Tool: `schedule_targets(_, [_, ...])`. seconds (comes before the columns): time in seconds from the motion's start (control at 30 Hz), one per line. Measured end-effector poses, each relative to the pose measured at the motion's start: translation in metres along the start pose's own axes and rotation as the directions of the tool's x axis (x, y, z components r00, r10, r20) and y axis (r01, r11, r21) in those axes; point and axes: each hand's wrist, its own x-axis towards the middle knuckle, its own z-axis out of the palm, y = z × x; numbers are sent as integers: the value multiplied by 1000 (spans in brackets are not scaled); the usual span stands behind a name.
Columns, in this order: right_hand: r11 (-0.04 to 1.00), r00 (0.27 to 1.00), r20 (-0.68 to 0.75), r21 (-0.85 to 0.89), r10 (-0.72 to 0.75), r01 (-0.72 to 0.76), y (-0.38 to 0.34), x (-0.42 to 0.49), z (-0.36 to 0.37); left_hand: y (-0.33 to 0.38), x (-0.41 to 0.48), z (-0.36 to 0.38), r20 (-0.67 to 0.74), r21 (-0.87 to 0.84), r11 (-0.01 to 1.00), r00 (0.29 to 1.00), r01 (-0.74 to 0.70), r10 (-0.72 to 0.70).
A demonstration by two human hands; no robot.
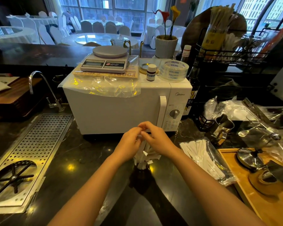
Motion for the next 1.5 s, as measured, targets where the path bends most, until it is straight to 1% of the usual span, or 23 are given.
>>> schedule_targets(0.07, [990, 999, 47, -141, 1, 6, 3, -1, 3, -2, -2, 1, -19, 241, 965, 994, -100, 108])
schedule_targets(0.1, [975, 997, 79, -223, 6, 11, 5, -2, 5, -4, -3, 1, -20, 373, 917, 987, -142, 161])
schedule_targets(0.13, [950, 993, 115, -312, 19, 18, 7, -2, 6, -6, -5, 2, -1, 496, 854, 983, -158, 183])
schedule_targets(0.2, [882, 982, 177, -470, 62, 29, 12, -3, 8, -10, -8, 4, 73, 660, 738, 990, -141, 123])
schedule_targets(0.27, [840, 973, 207, -542, 98, 31, 15, -3, 10, -15, -10, 4, 119, 715, 689, 992, -122, 52])
schedule_targets(0.37, [813, 969, 214, -582, 120, 28, 16, -3, 11, -16, -9, 2, 156, 740, 662, 988, -119, 4])
schedule_targets(0.43, [808, 974, 194, -589, 119, 18, 17, -2, 9, -14, -7, -1, 160, 749, 655, 987, -97, -36])
schedule_targets(0.53, [848, 983, 153, -530, 105, -8, 17, -2, 2, -10, -3, -7, 145, 723, 688, 987, -57, -70])
schedule_targets(0.63, [882, 987, 109, -468, 119, -55, 15, -5, -12, -2, 0, -12, 114, 662, 749, 992, -33, -57])
schedule_targets(0.77, [877, 987, 42, -466, 157, -119, 16, -13, -32, 15, 4, -14, 74, 580, 814, 996, -10, -40])
schedule_targets(0.9, [864, 980, -13, -470, 196, -179, 19, -28, -51, 36, 10, -6, 79, 558, 829, 997, -49, 6])
schedule_targets(1.07, [852, 965, -90, -456, 244, -258, 28, -51, -76, 68, 23, 19, 156, 525, 840, 986, -139, 65])
schedule_targets(1.23, [820, 926, -168, -430, 337, -377, 43, -81, -100, 89, 30, 55, 247, 473, 848, 960, -238, 131])
schedule_targets(1.33, [801, 898, -202, -406, 391, -440, 59, -101, -108, 95, 32, 82, 308, 459, 847, 942, -267, 131])
schedule_targets(1.4, [783, 865, -228, -369, 447, -502, 73, -114, -110, 96, 32, 102, 366, 460, 843, 924, -281, 108])
schedule_targets(1.5, [729, 782, -292, -288, 551, -621, 93, -131, -111, 96, 28, 131, 456, 419, 869, 889, -262, 49])
